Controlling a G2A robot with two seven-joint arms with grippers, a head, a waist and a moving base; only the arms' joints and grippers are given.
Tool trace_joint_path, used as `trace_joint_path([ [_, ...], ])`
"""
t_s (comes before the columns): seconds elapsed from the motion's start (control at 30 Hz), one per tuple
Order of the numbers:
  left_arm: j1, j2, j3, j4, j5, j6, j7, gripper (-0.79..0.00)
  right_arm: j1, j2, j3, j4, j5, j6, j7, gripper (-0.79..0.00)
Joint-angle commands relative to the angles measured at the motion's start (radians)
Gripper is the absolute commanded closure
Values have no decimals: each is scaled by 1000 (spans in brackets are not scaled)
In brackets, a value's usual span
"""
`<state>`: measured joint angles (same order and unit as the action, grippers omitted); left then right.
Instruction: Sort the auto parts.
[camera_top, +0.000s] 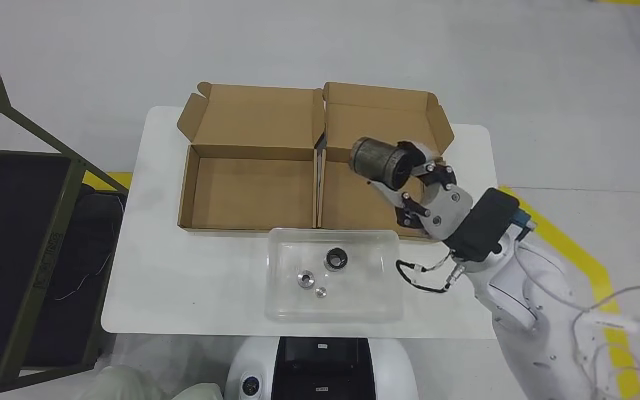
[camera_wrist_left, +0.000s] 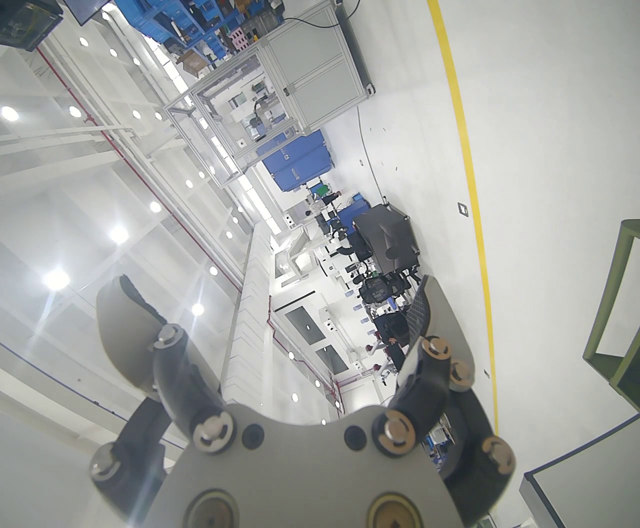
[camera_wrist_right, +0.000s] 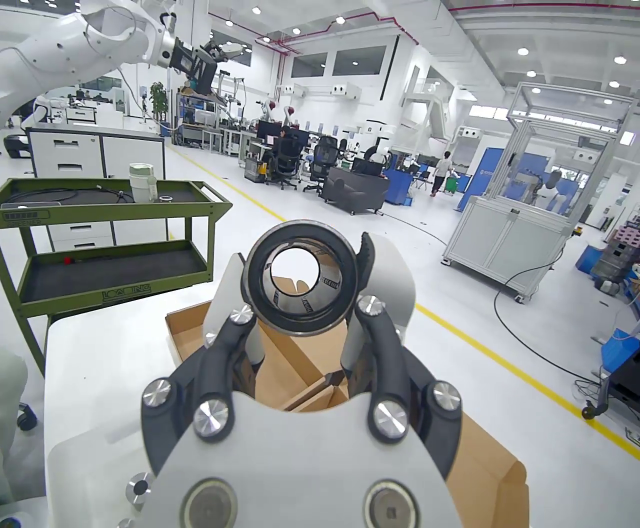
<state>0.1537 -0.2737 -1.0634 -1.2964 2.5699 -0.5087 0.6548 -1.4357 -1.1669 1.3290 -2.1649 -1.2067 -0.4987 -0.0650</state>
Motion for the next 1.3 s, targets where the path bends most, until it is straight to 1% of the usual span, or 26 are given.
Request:
trace_joint_path([
  [0.0, 0, 0, 0, 0, 0, 0, 0, -785, -1, 0, 0, 1, -2, 4, -2, 0],
  [0.2, 0, 0, 0, 0, 0, 0, 0, -785, -11, 0, 7, 22, -5, 13, -19, 0],
  [0.4, 0, 0, 0, 0, 0, 0, 0, -785, -14, 0, -2, 53, -16, 28, -9, 0],
  [0.67, 0, 0, 0, 0, 0, 0, 0, -785, -12, -4, -41, 110, -58, 78, 52, 0],
  [0.9, 0, 0, 0, 0, 0, 0, 0, -785, 34, -12, -100, 215, -88, 122, 158, 0],
  [1.27, 0, 0, 0, 0, 0, 0, 0, -785, 166, -33, -202, 382, -93, 166, 339, 0],
])
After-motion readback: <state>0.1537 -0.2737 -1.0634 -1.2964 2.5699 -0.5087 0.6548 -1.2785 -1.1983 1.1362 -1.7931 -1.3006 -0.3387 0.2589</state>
